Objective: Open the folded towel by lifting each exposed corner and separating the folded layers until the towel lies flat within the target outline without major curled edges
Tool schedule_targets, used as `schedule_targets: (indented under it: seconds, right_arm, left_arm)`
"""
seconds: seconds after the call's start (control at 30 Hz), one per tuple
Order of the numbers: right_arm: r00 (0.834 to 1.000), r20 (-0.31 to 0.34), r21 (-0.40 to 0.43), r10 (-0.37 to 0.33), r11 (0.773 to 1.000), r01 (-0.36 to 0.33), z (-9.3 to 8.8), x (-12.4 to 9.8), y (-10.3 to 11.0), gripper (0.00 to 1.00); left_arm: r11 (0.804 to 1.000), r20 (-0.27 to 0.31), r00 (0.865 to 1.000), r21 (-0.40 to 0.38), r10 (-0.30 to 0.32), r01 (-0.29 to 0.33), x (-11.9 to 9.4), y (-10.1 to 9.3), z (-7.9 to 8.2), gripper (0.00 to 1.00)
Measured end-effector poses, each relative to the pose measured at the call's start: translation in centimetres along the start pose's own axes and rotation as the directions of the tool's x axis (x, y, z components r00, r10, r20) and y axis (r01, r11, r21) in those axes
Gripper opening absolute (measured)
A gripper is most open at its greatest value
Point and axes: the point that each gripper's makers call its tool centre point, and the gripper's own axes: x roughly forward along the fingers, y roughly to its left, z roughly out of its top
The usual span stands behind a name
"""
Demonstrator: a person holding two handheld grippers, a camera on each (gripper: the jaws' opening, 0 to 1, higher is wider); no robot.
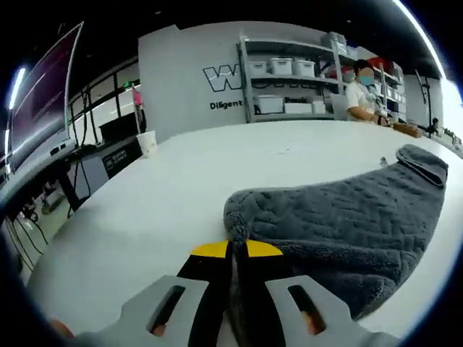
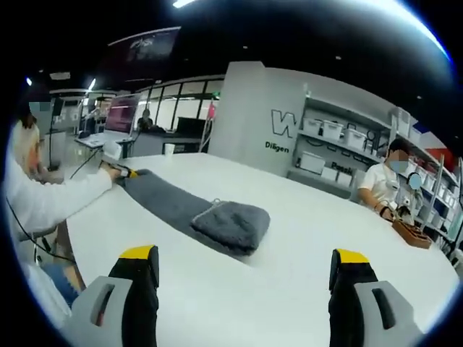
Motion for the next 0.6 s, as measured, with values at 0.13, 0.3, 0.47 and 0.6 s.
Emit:
schedule_targets:
  seconds: [0.13,0.3,0.47,0.6]
  right_arm:
    - [1.0,-0.006,-0.005,0.006,1.0,-0.006,0.0,0.4,0.3,0.99]
    - [1.0,-0.017,-0.007,0.008,1.0,-0.008,-0.3,0.8,0.4,0.99]
    - [0.999,-0.03,-0.009,0.017,1.0,-0.018,-0.6,1.1,0.6,0.99]
    - [0.999,-0.04,-0.014,0.023,1.0,-0.023,-0.7,1.6,0.6,0.99]
  left_arm:
    - [0.999,-0.006,1.0,0.024,0.026,-0.026,0.0,1.0,0.0,0.05]
    - [0.997,-0.014,0.998,0.041,0.066,-0.065,0.2,2.4,0.0,0.05]
    - [0.995,-0.016,0.996,0.052,0.091,-0.091,0.3,3.4,0.0,0.05]
    - [0.995,-0.013,0.996,0.05,0.092,-0.091,0.6,3.8,0.0,0.06]
